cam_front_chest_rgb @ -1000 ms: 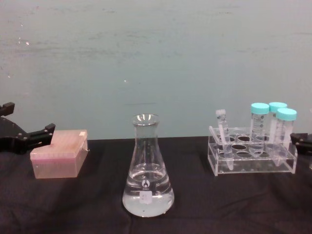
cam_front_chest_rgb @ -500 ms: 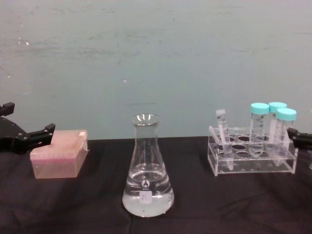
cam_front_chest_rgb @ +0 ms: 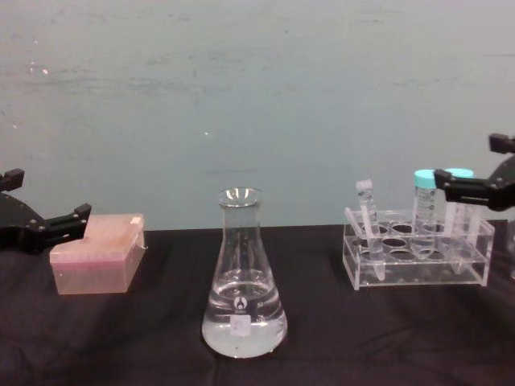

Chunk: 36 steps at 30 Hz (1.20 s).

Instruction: Pour the liquid from the test tube into the beaker using one hand.

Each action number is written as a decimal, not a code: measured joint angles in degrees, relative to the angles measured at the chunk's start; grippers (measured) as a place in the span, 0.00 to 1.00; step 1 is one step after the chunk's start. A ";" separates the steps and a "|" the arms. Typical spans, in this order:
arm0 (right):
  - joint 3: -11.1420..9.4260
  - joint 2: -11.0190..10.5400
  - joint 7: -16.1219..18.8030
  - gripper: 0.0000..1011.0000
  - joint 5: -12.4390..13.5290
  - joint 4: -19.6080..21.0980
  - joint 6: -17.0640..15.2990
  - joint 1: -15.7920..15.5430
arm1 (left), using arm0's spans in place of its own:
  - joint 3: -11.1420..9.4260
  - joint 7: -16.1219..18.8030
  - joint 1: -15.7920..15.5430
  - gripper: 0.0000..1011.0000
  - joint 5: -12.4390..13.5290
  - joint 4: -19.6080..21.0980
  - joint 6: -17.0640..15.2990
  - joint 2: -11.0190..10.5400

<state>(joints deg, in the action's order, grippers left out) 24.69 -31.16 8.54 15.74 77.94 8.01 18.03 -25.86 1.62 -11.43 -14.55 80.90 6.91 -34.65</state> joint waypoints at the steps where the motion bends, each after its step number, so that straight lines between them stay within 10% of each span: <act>1: 0.02 0.49 1.21 0.99 0.43 -0.70 -0.18 0.71 | 0.00 0.00 0.00 0.99 0.00 0.00 0.00 0.00; 36: -1.16 9.73 20.35 0.99 3.77 -19.35 -3.69 14.79 | 0.00 0.00 0.00 0.99 0.00 0.00 0.00 0.00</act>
<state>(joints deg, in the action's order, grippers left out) 23.53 -21.43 28.89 19.51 58.59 4.32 32.82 -25.86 1.62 -11.43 -14.55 80.90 6.91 -34.65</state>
